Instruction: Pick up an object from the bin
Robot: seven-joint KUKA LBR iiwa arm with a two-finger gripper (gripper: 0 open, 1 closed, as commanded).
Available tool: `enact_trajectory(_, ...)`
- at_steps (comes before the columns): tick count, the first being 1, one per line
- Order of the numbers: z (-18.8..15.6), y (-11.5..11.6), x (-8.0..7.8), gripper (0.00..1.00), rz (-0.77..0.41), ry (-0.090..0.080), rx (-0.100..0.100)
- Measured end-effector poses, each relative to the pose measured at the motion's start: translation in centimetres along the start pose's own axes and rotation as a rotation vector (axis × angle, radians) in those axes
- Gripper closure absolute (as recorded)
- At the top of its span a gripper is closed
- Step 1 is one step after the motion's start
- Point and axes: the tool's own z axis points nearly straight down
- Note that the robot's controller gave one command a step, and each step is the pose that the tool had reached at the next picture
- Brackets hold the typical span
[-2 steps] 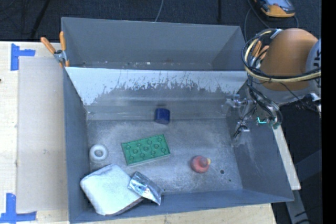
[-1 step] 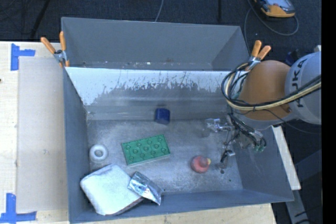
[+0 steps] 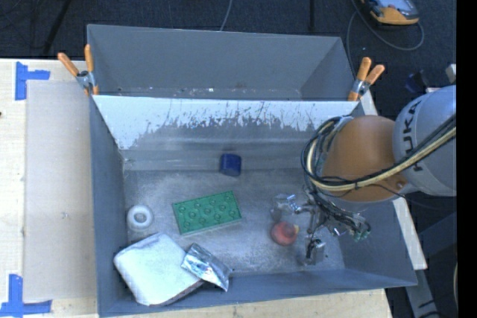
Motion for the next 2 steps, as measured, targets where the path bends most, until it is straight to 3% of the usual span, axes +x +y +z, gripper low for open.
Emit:
enact_trajectory(1,-0.1,-0.1,-0.1,1.00,-0.003,-0.002,0.002)
enact_trajectory(2,-17.0,-1.2,0.7,1.00,-0.177,-0.011,0.008)
